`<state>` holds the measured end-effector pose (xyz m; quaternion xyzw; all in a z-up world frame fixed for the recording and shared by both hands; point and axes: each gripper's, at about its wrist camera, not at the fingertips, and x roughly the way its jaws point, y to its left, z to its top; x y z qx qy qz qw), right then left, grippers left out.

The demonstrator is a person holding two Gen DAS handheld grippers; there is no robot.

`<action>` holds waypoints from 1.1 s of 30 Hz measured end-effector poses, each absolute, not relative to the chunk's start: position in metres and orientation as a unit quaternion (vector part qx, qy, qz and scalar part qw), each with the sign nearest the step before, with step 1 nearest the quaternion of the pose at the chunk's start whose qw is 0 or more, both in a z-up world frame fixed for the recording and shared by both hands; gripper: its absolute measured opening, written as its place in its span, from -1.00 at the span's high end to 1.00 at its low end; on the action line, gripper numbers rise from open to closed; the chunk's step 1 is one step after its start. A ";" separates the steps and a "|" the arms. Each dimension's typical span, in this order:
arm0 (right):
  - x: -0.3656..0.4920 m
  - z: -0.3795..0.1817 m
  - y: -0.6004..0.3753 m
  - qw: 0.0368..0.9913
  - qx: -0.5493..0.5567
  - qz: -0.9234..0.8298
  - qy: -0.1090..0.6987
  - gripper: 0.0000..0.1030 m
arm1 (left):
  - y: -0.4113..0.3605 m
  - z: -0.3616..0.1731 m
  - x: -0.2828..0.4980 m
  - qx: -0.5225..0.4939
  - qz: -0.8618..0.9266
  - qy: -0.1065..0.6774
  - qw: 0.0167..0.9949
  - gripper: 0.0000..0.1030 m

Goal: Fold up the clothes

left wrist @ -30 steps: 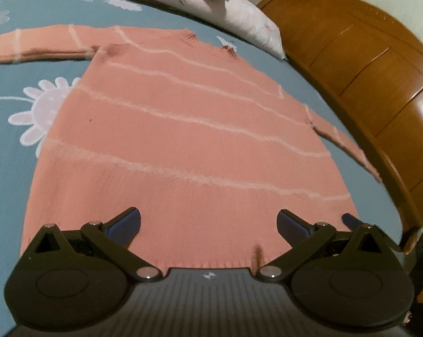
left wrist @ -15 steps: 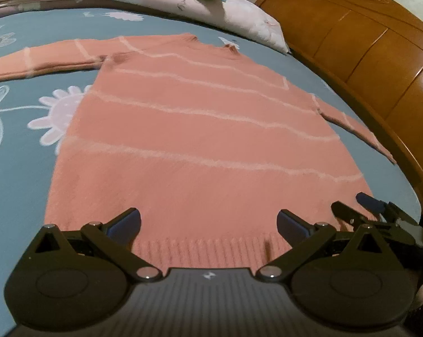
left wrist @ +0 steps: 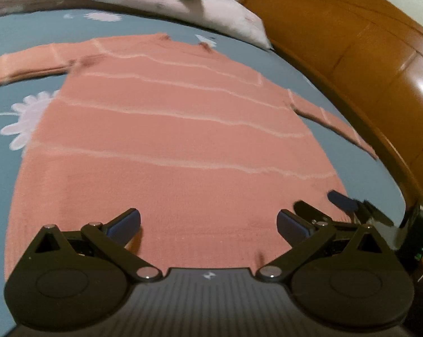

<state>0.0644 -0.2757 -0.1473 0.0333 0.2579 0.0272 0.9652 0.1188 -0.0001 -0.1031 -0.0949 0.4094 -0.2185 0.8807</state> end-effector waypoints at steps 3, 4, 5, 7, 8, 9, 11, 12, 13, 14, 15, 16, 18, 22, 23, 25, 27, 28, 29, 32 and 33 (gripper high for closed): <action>0.065 -0.147 -0.275 0.965 0.033 0.027 0.258 -1.00 | -0.007 -0.111 0.119 -0.089 -0.220 0.420 0.876 -0.99; 0.065 -0.147 -0.275 0.965 0.033 0.027 0.258 -1.00 | -0.009 -0.114 0.119 -0.087 -0.221 0.423 0.874 -0.99; 0.065 -0.147 -0.275 0.965 0.033 0.027 0.258 -1.00 | -0.007 -0.115 0.117 -0.091 -0.222 0.419 0.875 -0.99; 0.065 -0.147 -0.275 0.965 0.033 0.026 0.258 -1.00 | 0.000 -0.115 0.112 -0.100 -0.223 0.419 0.874 -0.99; 0.065 -0.148 -0.275 0.965 0.033 0.026 0.257 -1.00 | 0.004 -0.116 0.110 -0.107 -0.223 0.419 0.874 -0.99; 0.065 -0.148 -0.275 0.965 0.033 0.026 0.257 -1.00 | 0.009 -0.117 0.109 -0.114 -0.223 0.419 0.873 -0.99; 0.065 -0.147 -0.275 0.965 0.033 0.026 0.257 -1.00 | 0.017 -0.118 0.105 -0.131 -0.222 0.419 0.871 -0.99; 0.065 -0.147 -0.274 0.965 0.033 0.026 0.257 -1.00 | 0.021 -0.119 0.104 -0.139 -0.221 0.419 0.870 -0.99; 0.064 -0.147 -0.274 0.965 0.033 0.026 0.257 -1.00 | 0.023 -0.119 0.104 -0.146 -0.222 0.419 0.868 -0.99; 0.064 -0.147 -0.274 0.965 0.033 0.026 0.257 -1.00 | 0.025 -0.120 0.103 -0.154 -0.223 0.418 0.867 -0.99; 0.063 -0.147 -0.274 0.965 0.029 0.027 0.259 -1.00 | 0.026 -0.119 0.103 -0.158 -0.224 0.419 0.866 -0.99; 0.062 -0.146 -0.273 0.965 0.026 0.028 0.261 -1.00 | 0.027 -0.119 0.102 -0.158 -0.225 0.421 0.865 -0.99; 0.058 -0.143 -0.273 0.964 0.022 0.031 0.265 -1.00 | 0.028 -0.117 0.101 -0.155 -0.223 0.423 0.864 -0.99; 0.046 -0.132 -0.275 0.970 0.031 0.050 0.235 -1.00 | 0.025 -0.104 0.112 -0.137 -0.211 0.427 0.869 -0.99; 0.044 -0.130 -0.274 0.972 0.032 0.053 0.226 -1.00 | 0.021 -0.096 0.120 -0.128 -0.212 0.422 0.872 -0.99; 0.046 -0.128 -0.272 0.974 0.033 0.059 0.217 -1.00 | 0.014 -0.082 0.138 -0.130 -0.226 0.414 0.872 -0.99; 0.049 -0.128 -0.267 0.973 0.029 0.062 0.221 -1.00 | 0.002 -0.068 0.164 -0.143 -0.253 0.414 0.863 -0.99; 0.051 -0.129 -0.266 0.972 0.026 0.065 0.223 -1.00 | -0.005 -0.061 0.179 -0.151 -0.267 0.414 0.857 -0.99; 0.052 -0.129 -0.265 0.972 0.023 0.068 0.225 -1.00 | -0.012 -0.055 0.191 -0.157 -0.279 0.414 0.852 -0.99; 0.052 -0.128 -0.264 0.971 0.020 0.075 0.225 -1.00 | -0.040 -0.045 0.240 -0.185 -0.311 0.428 0.828 -0.99; 0.053 -0.128 -0.265 0.971 0.026 0.080 0.225 -1.00 | -0.049 -0.044 0.255 -0.194 -0.316 0.433 0.822 -0.99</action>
